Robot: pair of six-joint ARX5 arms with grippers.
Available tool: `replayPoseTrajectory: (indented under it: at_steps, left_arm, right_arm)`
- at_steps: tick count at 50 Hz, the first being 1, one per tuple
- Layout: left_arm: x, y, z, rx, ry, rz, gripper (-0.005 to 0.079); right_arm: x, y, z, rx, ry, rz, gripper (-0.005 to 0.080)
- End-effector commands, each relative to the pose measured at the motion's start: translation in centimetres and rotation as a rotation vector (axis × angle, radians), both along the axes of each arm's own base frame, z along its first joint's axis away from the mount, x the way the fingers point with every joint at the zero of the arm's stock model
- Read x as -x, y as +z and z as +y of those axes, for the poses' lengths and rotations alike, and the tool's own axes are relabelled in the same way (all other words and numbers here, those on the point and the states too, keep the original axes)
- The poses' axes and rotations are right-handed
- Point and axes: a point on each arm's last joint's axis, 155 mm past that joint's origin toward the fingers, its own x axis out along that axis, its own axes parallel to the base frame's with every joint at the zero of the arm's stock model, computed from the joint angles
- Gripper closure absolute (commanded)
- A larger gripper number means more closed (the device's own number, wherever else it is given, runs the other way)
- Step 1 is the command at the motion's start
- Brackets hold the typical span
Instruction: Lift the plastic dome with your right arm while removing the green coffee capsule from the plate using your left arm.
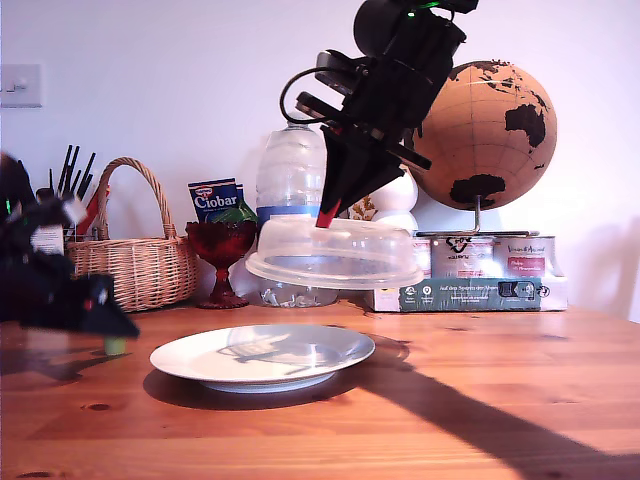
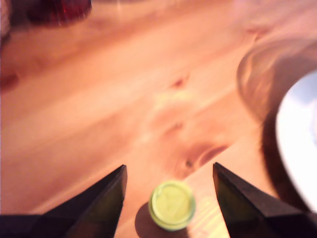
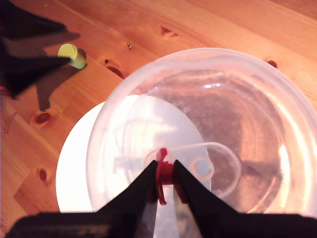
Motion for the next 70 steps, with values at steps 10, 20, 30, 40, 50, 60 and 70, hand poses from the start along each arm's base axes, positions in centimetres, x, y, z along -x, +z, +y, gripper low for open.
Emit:
replayPoseTrajectory:
  at_steps: [10,20,30,40,50,60,70]
  left_arm:
    - [1.3,2.6,-0.2,0.022,-0.015,0.006,0.0249]
    - [2.6,5.2,-0.7,0.064,-0.021,0.015,0.0528]
    - [3.5,7.5,-1.6,0.093,-0.071,-0.019,0.0765]
    - [3.6,8.0,-2.0,0.101,-0.088,-0.034,0.0765]
    - [3.6,8.1,-2.0,0.109,-0.086,-0.03,0.0765]
    - [3.5,8.2,-2.0,0.109,-0.087,-0.036,0.0765]
    - [3.5,8.2,-2.1,0.111,-0.09,-0.038,0.0765]
  right_arm:
    - [1.1,2.2,1.6,-0.038,0.041,-0.029,0.0765]
    - [2.7,2.1,3.7,-0.039,0.093,-0.026,0.0765]
    - [4.1,2.2,5.5,-0.043,0.136,-0.03,0.0765]
    - [5.1,1.8,6.7,-0.039,0.167,-0.023,0.0765]
    - [5.1,0.8,7.0,-0.027,0.171,-0.006,0.0765]
    - [5.0,-0.9,7.2,-0.011,0.171,0.022,0.0765]
    - [5.0,-1.7,7.2,-0.003,0.17,0.037,0.0765]
